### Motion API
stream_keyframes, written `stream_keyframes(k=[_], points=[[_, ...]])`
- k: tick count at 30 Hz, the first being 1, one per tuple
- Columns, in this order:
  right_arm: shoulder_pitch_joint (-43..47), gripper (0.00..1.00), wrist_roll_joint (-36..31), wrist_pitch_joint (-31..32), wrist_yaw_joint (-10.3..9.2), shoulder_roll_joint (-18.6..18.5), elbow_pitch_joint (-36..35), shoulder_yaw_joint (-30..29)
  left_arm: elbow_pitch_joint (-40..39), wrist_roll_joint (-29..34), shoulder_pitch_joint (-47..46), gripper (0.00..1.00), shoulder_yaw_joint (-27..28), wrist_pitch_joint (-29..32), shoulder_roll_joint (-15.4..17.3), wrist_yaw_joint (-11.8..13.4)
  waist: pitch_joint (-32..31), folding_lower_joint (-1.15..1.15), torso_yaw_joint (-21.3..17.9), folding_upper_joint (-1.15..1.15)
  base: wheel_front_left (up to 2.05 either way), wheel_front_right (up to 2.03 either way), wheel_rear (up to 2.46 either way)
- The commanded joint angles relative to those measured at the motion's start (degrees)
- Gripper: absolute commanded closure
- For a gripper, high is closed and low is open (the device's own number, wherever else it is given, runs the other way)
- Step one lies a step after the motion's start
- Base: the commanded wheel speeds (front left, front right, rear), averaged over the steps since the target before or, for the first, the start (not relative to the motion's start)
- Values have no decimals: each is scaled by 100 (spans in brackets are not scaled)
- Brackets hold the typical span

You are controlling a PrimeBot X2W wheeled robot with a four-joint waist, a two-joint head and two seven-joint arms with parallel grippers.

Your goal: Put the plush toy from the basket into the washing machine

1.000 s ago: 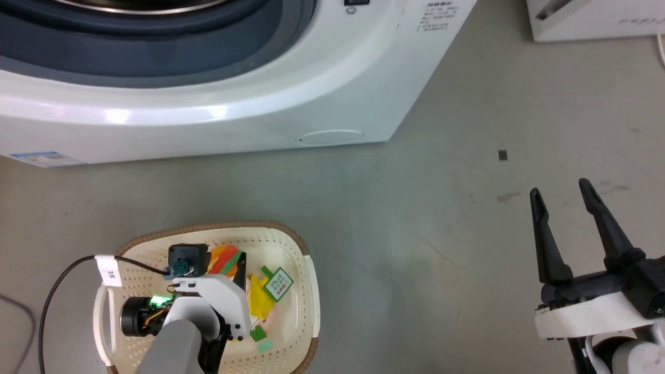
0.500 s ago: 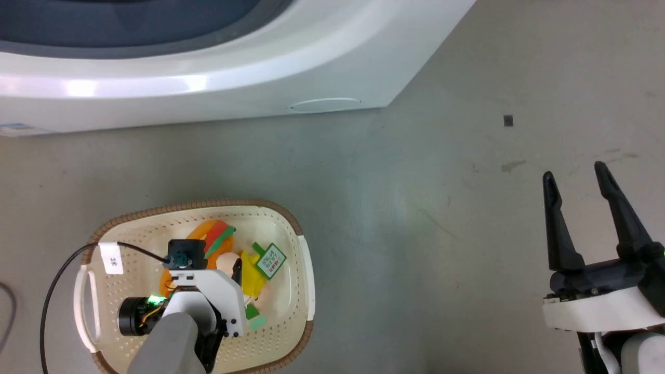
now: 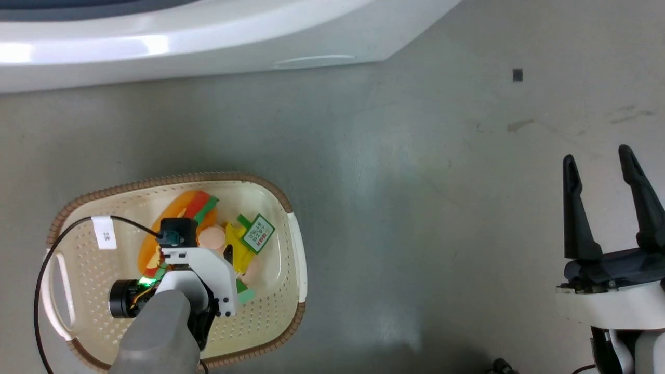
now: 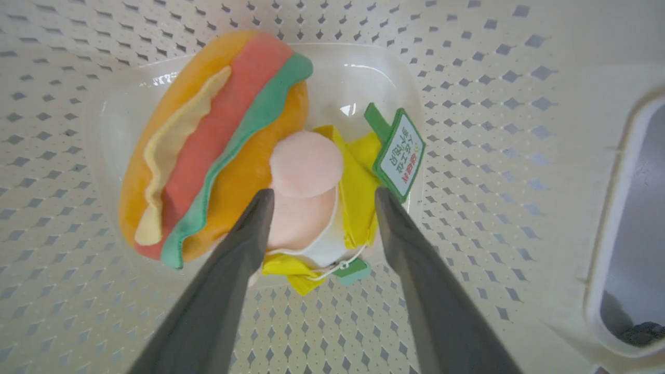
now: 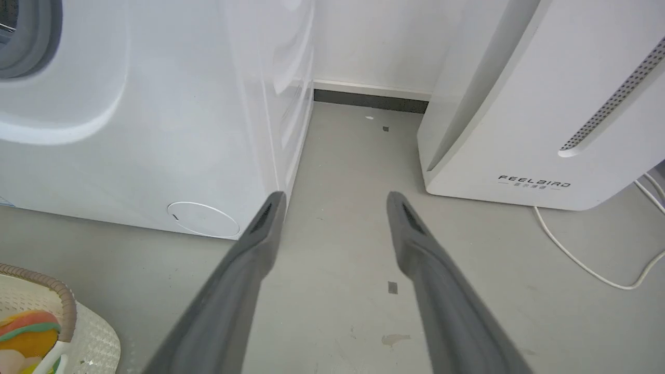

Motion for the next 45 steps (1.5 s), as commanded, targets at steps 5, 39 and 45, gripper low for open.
stream_keyframes(k=[5,39,45], points=[[-138,0,-52,-104,-5,0,-148,-74,372,-126,-366,0,-105,7,68,41,370,-1,-50,0,0,0,0],[-289,0,-39,-274,-5,0,132,-188,1213,-655,-159,100,-429,-384,-62,-144,-433,-1,-61,0,0,0,0],[-46,0,-34,-274,-5,0,363,-256,1211,-789,287,100,-386,-1055,-178,-348,-1438,-1,104,0,0,0,0]])
